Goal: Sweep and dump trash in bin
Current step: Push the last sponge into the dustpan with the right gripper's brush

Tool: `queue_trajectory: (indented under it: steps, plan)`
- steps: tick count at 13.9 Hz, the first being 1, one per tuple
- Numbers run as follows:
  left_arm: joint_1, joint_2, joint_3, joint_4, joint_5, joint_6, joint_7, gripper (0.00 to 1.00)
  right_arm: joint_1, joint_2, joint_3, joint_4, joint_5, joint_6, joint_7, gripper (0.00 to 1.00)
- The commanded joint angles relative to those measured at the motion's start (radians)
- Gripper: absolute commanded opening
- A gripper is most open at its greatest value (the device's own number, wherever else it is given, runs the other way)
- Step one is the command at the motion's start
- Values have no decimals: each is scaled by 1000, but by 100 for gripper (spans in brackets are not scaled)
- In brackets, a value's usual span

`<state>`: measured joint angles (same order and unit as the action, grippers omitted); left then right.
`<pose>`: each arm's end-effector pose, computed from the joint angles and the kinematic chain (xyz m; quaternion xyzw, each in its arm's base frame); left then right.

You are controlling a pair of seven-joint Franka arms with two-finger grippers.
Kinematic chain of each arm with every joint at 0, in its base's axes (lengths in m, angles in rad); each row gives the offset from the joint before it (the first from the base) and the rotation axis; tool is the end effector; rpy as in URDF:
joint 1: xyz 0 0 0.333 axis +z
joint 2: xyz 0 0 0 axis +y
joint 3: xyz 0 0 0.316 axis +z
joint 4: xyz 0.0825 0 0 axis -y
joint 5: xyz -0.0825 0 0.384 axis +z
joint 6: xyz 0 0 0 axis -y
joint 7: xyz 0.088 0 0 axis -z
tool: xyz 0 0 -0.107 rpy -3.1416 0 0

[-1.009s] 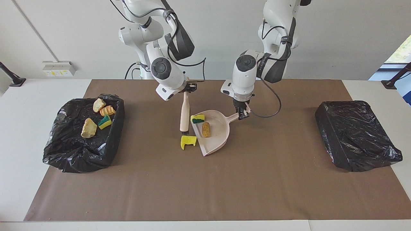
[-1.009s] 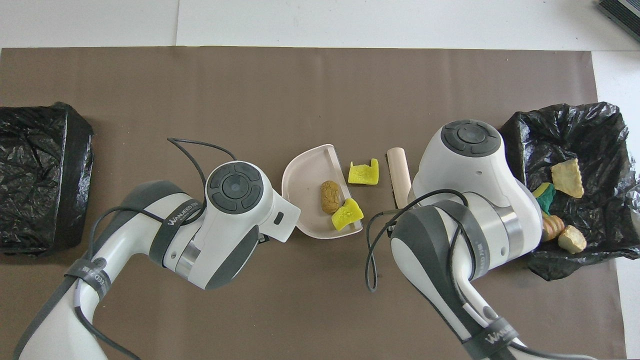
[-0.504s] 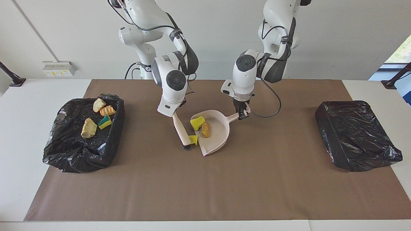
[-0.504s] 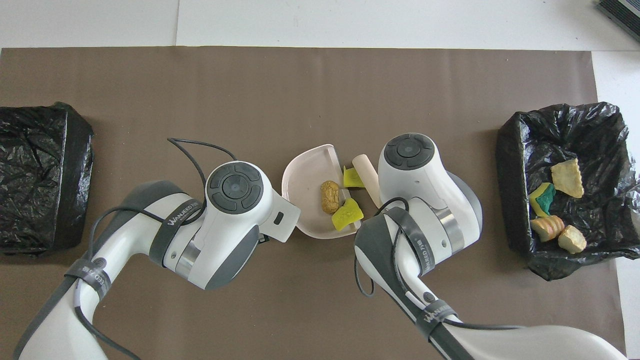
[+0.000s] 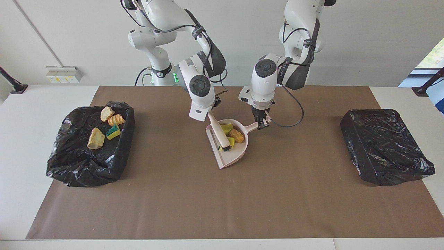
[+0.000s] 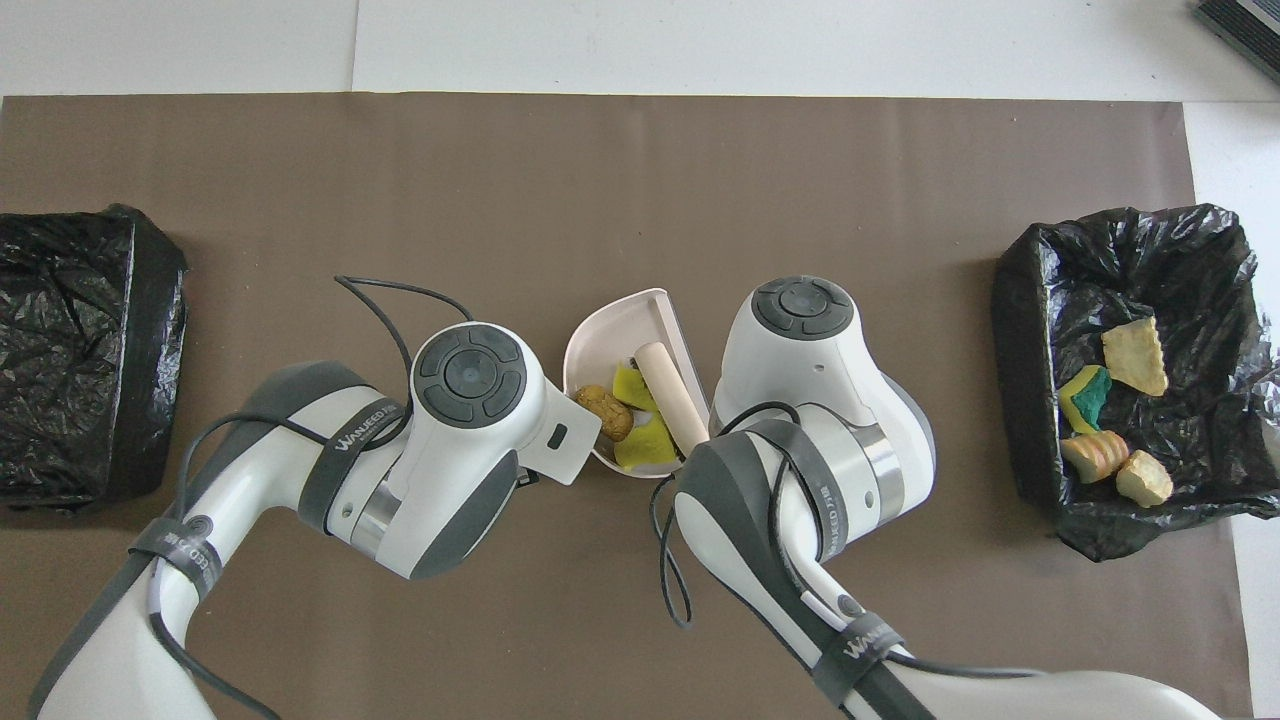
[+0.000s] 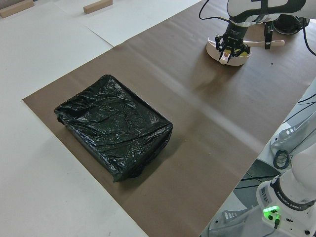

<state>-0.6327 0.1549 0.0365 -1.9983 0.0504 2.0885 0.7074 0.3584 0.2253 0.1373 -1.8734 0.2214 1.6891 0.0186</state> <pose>0.4788 -0.3225 0.3778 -0.7862 0.6166 0.0336 0.0225 0.4872 0.2839 0.3710 -0.9520 -0.1970 0.2253 0.0648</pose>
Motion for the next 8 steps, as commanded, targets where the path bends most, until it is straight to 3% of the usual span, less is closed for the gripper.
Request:
queue_trajectory:
  steps: [1, 3, 8]
  plan:
    - [-10, -35, 8, -43, 14, 28, 3, 0, -59, -87, -1, 11, 30, -95, 3, 0]
    - [-8, -35, 8, -43, 14, 28, 4, 0, -96, -150, -2, -1, 26, -172, 70, 0]
    - [-1, -32, 8, -39, 14, 25, 18, 0, -72, -217, 4, -108, 23, -105, 168, 0]
